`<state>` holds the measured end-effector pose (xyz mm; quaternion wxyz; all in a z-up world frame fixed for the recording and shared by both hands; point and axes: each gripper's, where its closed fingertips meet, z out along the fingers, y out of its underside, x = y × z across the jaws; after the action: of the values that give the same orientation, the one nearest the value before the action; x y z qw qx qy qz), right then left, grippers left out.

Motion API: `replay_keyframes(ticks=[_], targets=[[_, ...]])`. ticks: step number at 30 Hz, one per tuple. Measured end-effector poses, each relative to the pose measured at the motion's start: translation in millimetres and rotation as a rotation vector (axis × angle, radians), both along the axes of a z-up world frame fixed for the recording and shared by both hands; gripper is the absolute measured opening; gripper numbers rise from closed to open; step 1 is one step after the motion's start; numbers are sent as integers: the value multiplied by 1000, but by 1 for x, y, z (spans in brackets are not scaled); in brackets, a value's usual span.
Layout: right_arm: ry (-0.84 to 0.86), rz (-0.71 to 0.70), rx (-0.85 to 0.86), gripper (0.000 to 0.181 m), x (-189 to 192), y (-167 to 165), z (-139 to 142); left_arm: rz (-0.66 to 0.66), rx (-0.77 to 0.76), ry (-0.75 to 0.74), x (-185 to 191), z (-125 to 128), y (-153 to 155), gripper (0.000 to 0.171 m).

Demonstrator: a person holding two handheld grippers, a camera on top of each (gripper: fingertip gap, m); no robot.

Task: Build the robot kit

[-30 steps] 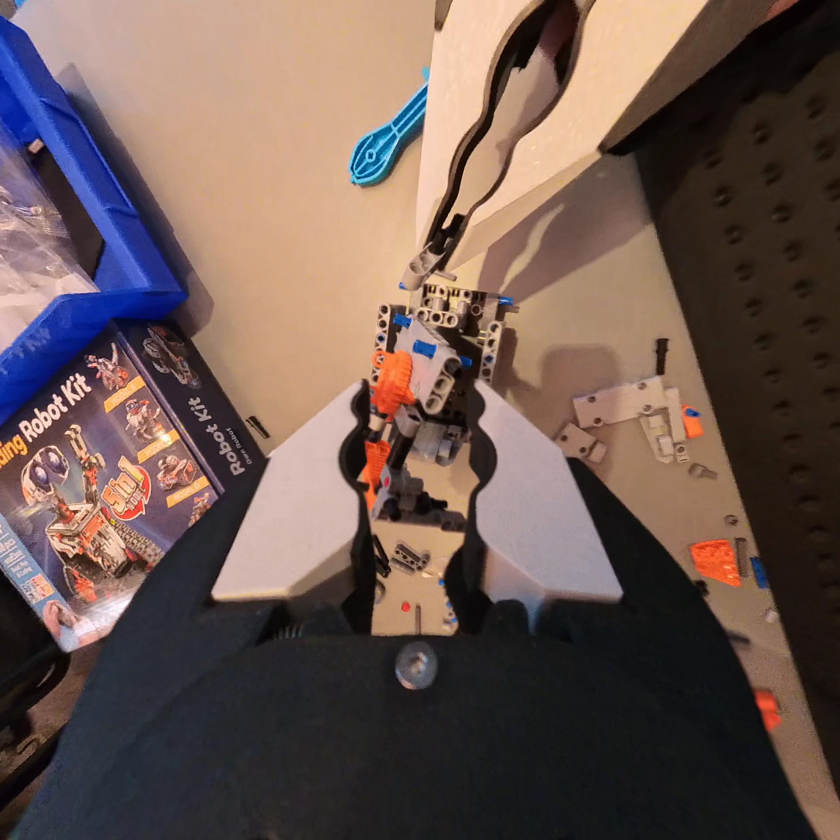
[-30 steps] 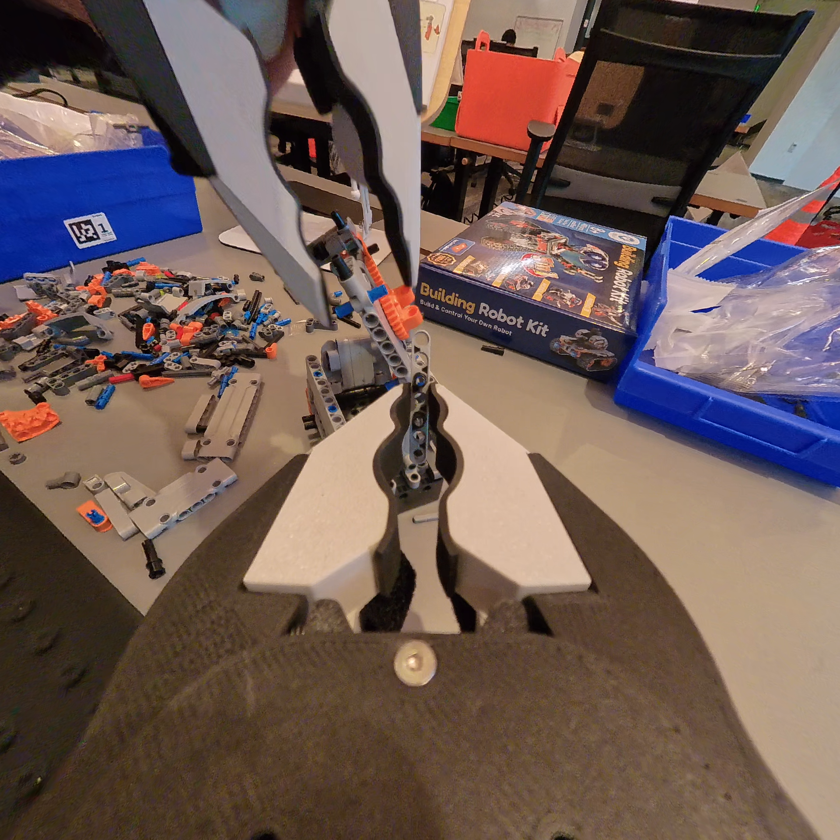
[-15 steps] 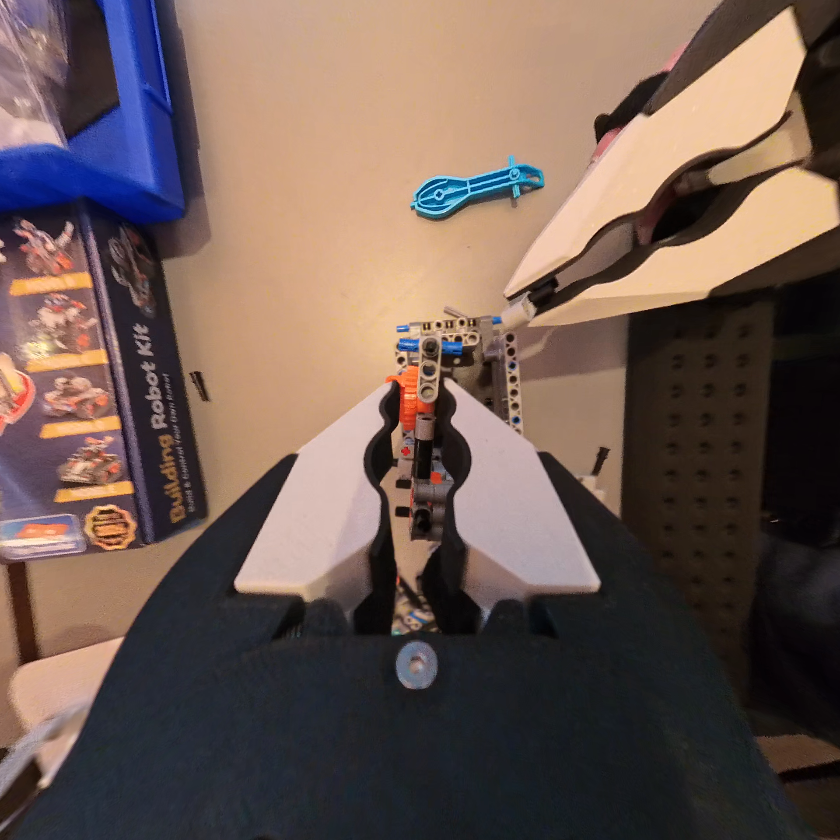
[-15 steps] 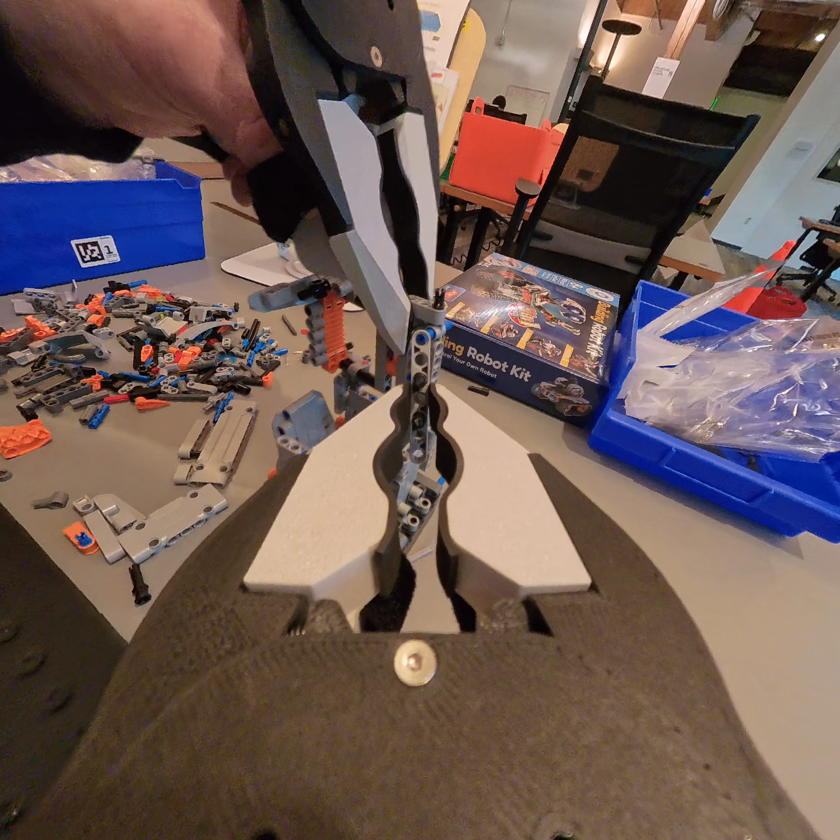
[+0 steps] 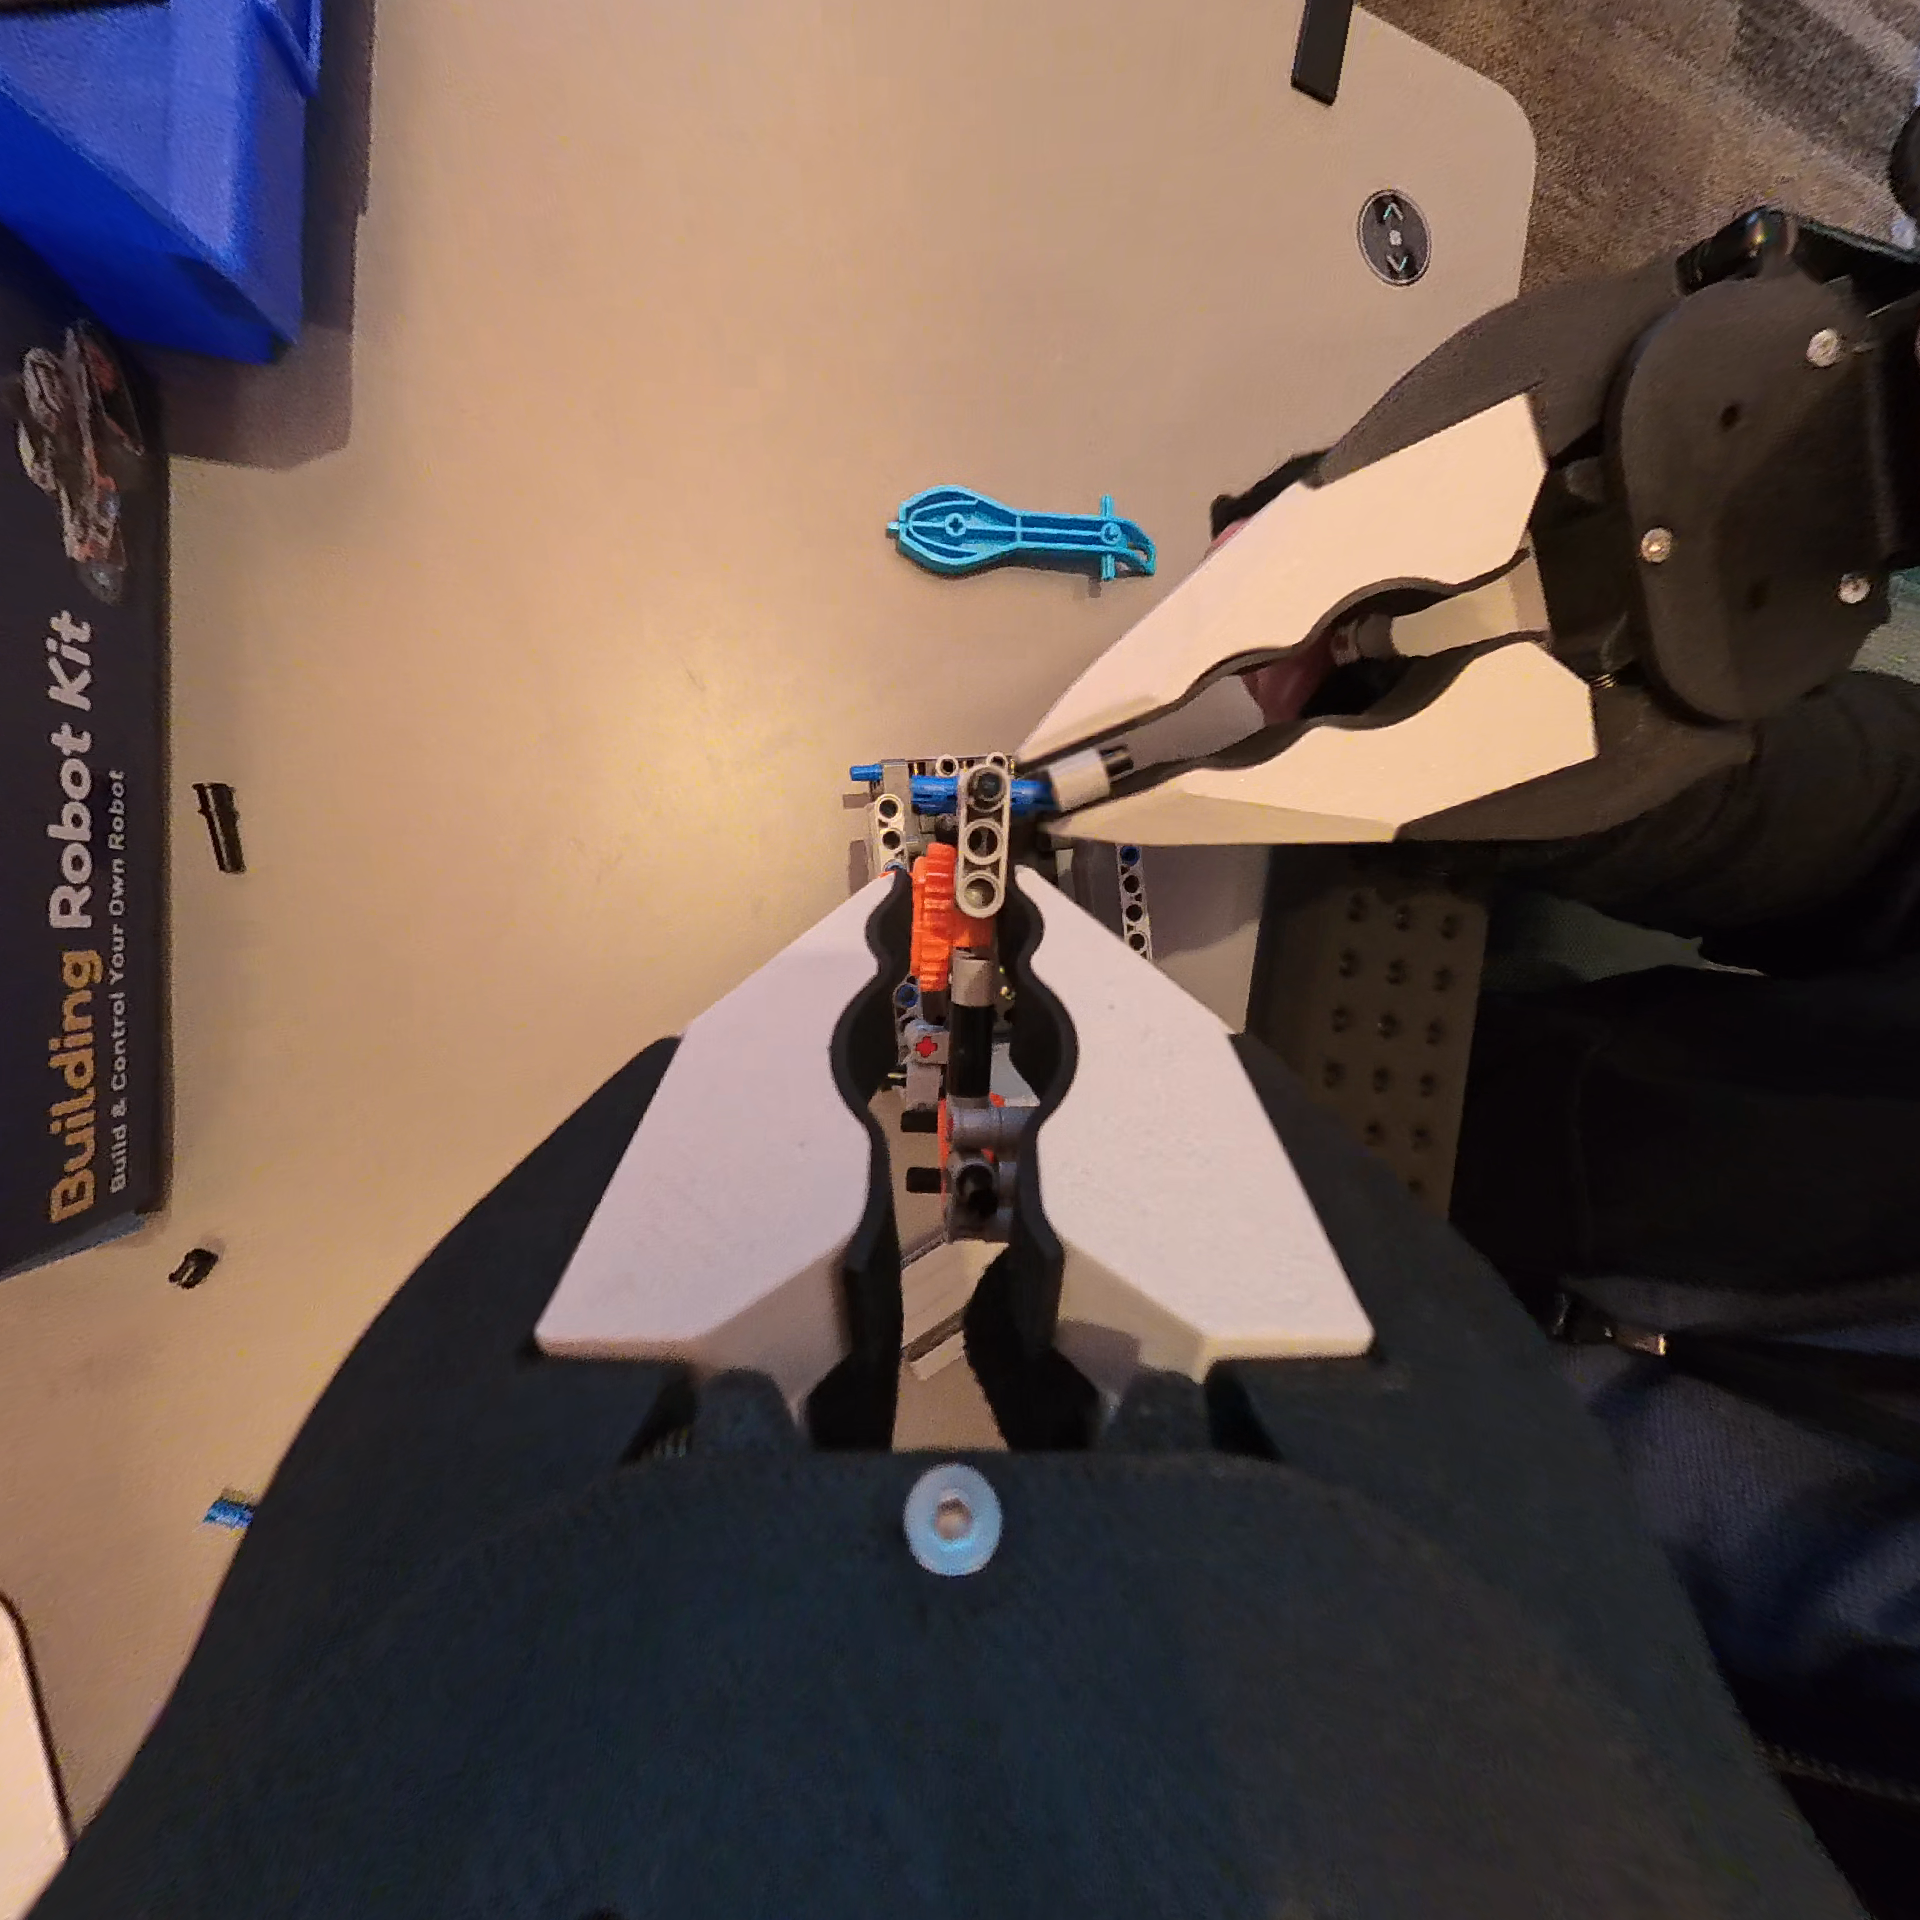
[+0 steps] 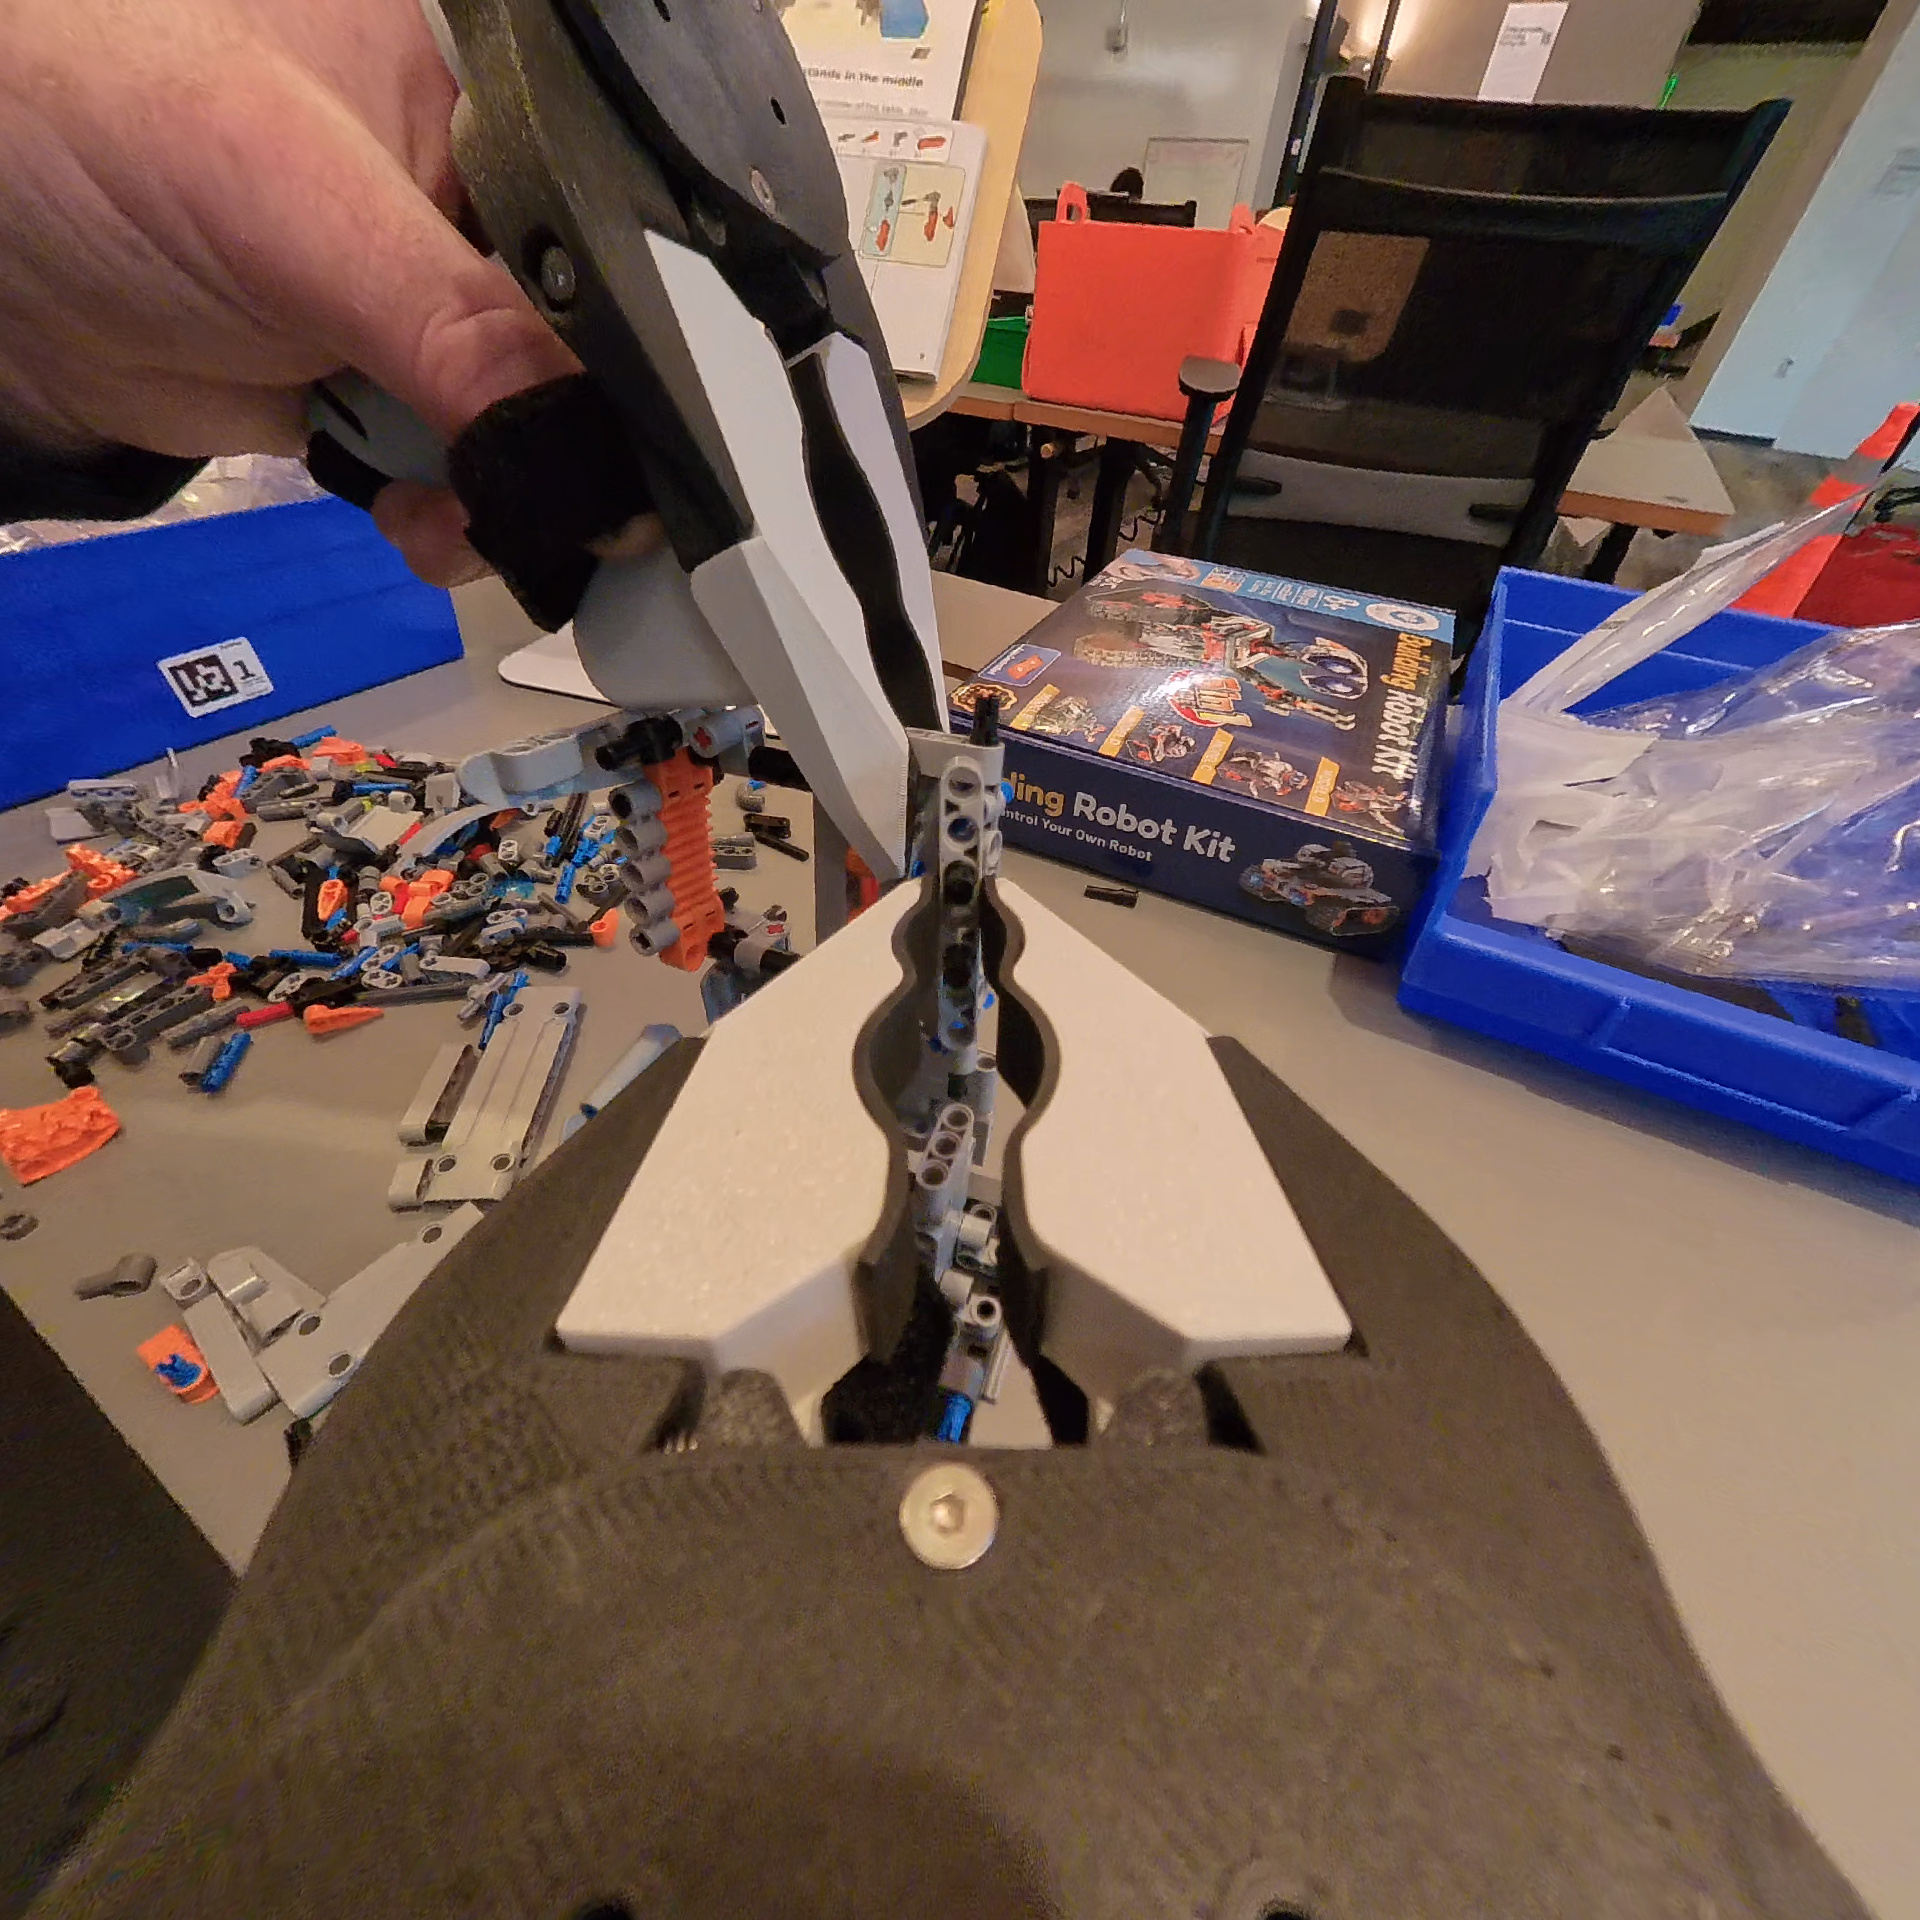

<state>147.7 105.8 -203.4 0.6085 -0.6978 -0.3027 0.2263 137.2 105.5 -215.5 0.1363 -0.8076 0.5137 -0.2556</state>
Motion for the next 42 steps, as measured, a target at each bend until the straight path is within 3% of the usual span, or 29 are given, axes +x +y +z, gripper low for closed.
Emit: replay_keyframes(ticks=[8,18,25,31,42], targets=[[43,38,-39,4,0,3,-2,21,-17,-17,3,0,2,13],[239,260,-248,5,2,7,-2,47,-55,-9,6,-1,7,14],[106,215,-192,5,10,4,-6,44,-60,-16,9,-1,9,13],[-55,72,-90,4,14,11,-12,57,-60,-26,9,-1,11,13],[-56,39,-93,5,15,11,-10,57,-22,-9,13,0,10,11]])
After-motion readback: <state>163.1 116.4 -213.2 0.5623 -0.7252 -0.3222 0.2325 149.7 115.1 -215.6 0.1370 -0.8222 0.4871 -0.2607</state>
